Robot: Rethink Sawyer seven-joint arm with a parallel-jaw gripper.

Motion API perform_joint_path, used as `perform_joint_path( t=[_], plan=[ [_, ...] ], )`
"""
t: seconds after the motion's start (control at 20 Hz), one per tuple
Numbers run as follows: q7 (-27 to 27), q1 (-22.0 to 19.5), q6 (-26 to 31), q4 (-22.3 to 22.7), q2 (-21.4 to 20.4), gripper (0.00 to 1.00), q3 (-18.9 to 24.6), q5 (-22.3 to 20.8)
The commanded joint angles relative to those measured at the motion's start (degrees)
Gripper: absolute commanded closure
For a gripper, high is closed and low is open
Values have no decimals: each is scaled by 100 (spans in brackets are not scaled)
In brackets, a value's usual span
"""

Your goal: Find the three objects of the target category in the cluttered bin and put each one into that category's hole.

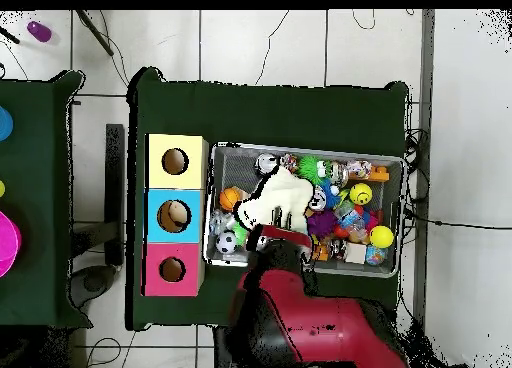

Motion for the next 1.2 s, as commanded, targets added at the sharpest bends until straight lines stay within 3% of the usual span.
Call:
perform_joint_path(
  t=[0.05,0.55,1.2],
  plan=[
    [567,1262,-794,-92,1103,100,-1791,361],
    [654,2059,-1483,-198,1937,100,-2346,1340],
    [690,1709,-1738,-322,2272,100,-2115,1230]
  ],
)
